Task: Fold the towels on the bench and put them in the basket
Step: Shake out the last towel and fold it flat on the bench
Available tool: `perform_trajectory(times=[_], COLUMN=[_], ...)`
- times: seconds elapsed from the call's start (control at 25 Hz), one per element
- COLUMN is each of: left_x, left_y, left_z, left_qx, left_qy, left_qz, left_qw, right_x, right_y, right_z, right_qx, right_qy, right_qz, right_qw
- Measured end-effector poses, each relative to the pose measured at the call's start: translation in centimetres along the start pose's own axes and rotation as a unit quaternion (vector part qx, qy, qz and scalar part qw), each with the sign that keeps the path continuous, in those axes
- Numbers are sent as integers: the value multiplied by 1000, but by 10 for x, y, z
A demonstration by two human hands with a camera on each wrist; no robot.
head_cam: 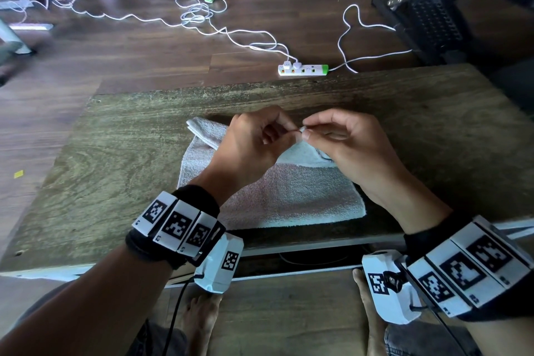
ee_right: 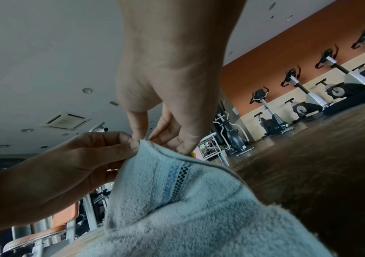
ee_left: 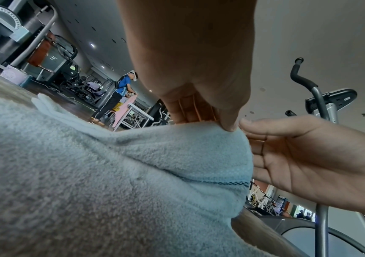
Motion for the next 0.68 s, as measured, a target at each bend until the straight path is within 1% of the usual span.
perform_trajectory(times=[0.12, 0.2, 0.32, 0.52, 0.68], left_x=[0, 0, 1, 3, 10], left_y=[-1, 0, 2, 1, -1], left_z=[-1, -1, -1, 5, 15], left_qx=[-9, -14, -12, -6, -53], left_qy=[-8, -10, -23, -88, -75], left_qz=[-10, -15, -14, -13, 0], left_qw=[1000, 1000, 1000, 996, 996], right_x=[1, 1, 2, 3, 5], right_y=[0, 0, -1, -4, -8], right_z=[-1, -2, -2, -4, -5], right_qx=[3, 20, 41, 61, 67], right_qy=[-19, -23, -11, -4, -11], right_qz=[-17, -14, 14, 60, 95], right_qw=[1000, 999, 999, 996, 993])
Point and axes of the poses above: each hand's wrist, its own x-axis away from the middle knuckle, its own z-axis out of the back of the hand, y = z × x, the point moved 1 cm from there along -x, towards the middle knuckle, and after that the axes turned 10 degrees about z, right-handed, at the moved point
